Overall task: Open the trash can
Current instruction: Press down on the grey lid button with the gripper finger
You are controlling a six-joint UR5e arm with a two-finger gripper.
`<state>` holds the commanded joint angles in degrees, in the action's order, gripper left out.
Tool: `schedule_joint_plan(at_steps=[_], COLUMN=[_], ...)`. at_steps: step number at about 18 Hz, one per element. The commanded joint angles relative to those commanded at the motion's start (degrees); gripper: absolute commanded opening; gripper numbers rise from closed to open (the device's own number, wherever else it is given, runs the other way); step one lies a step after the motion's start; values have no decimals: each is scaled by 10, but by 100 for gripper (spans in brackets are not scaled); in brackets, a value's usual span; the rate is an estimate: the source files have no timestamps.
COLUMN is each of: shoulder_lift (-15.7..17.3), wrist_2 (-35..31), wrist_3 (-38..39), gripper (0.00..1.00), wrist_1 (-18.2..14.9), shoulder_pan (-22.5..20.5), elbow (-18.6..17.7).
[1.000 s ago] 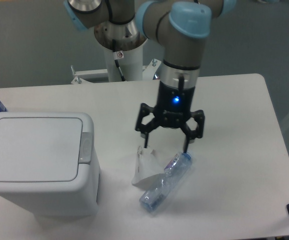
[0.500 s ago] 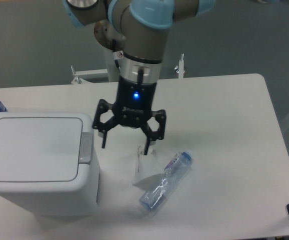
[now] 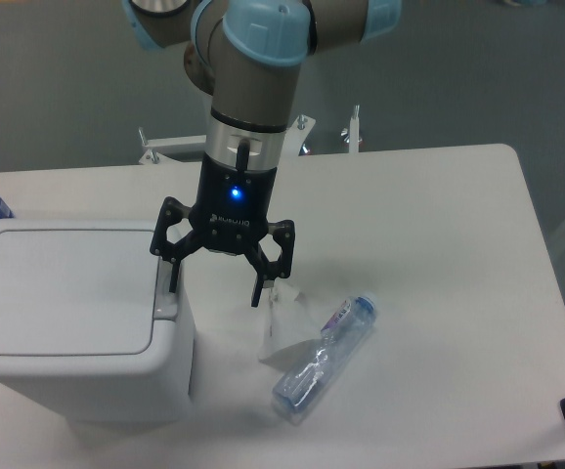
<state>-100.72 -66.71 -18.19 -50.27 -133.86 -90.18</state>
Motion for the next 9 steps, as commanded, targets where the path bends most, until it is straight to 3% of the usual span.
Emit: schedule_joint_plan(at_steps=[9], shoulder_lift=[-3], wrist_2=[0], wrist_3=[0], gripper=[100], wrist_1=[2], shoulder_pan=[1], elbow=[-1])
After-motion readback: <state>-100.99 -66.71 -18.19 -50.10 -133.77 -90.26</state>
